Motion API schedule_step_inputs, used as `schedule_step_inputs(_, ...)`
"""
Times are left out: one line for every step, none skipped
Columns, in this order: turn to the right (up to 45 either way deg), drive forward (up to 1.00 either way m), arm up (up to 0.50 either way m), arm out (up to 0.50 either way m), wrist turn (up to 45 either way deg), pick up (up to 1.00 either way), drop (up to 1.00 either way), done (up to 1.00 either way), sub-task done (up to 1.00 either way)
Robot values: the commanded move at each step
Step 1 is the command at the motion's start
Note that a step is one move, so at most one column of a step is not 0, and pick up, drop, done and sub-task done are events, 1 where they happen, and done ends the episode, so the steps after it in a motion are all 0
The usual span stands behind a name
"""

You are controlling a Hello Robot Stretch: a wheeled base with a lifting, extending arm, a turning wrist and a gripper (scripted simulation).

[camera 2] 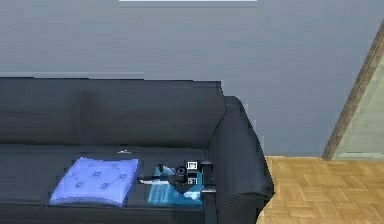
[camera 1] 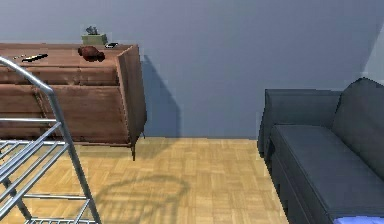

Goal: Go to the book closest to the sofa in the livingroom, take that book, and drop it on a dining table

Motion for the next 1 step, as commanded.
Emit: schedule_step_inputs(0.0,0.00,0.00,0.00,45.0,0.00,0.00,0.00,0.00)
